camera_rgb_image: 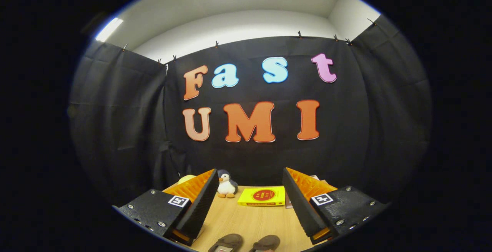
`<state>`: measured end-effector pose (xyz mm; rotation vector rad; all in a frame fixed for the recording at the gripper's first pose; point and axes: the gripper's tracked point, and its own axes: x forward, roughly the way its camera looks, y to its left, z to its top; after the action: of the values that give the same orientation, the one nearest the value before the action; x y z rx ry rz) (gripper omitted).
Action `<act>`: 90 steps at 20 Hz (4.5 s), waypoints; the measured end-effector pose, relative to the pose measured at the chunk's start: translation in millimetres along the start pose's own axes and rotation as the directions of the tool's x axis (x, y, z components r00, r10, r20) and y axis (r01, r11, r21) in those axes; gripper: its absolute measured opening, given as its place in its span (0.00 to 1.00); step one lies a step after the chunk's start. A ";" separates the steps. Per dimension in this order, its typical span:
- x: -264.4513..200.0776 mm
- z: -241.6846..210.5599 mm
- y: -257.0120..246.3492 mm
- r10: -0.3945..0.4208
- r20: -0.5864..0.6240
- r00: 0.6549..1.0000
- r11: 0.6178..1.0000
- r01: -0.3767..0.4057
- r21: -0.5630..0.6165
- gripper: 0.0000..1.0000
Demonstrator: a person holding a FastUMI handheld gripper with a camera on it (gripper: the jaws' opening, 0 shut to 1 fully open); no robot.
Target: Open the storage box then place both shoes into the box .Put the left shoe in first, then the right shoe, with the right side of both shoes facing outward in a uniform manner.
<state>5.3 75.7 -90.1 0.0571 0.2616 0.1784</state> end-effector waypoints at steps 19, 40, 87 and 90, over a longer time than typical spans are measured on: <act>-21.8 -229.8 154.9 0.492 -0.563 0.664 0.854 -0.242 0.460 0.98; -28.3 -337.5 242.4 0.728 -0.571 0.380 0.646 -0.101 0.756 0.98; 31.6 -192.8 458.9 0.635 -0.605 0.480 0.772 -0.415 0.481 0.79; 36.6 -200.0 402.3 0.552 -0.617 0.560 0.834 -0.382 0.399 0.85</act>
<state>-80.0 484.3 -260.4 0.2893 1.0712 0.7272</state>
